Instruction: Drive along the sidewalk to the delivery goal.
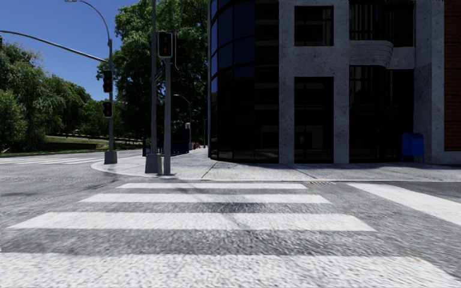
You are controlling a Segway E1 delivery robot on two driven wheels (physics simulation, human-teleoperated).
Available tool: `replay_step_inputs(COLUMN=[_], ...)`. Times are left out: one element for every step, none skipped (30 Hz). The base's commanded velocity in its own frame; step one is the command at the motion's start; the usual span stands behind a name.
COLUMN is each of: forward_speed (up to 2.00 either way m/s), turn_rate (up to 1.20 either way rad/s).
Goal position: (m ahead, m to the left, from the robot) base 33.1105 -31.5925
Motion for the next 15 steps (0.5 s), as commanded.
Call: replay_step_inputs(forward_speed=[2.00,2.00,2.00,2.00,2.00,2.00,2.00,2.00,2.00,2.00,2.00,2.00,2.00,2.00,2.00], turn_rate=[0.00,0.00,0.00,0.00,0.00,0.00,0.00,0.01,0.01,0.09,0.20,0.25,0.25,0.26,0.27])
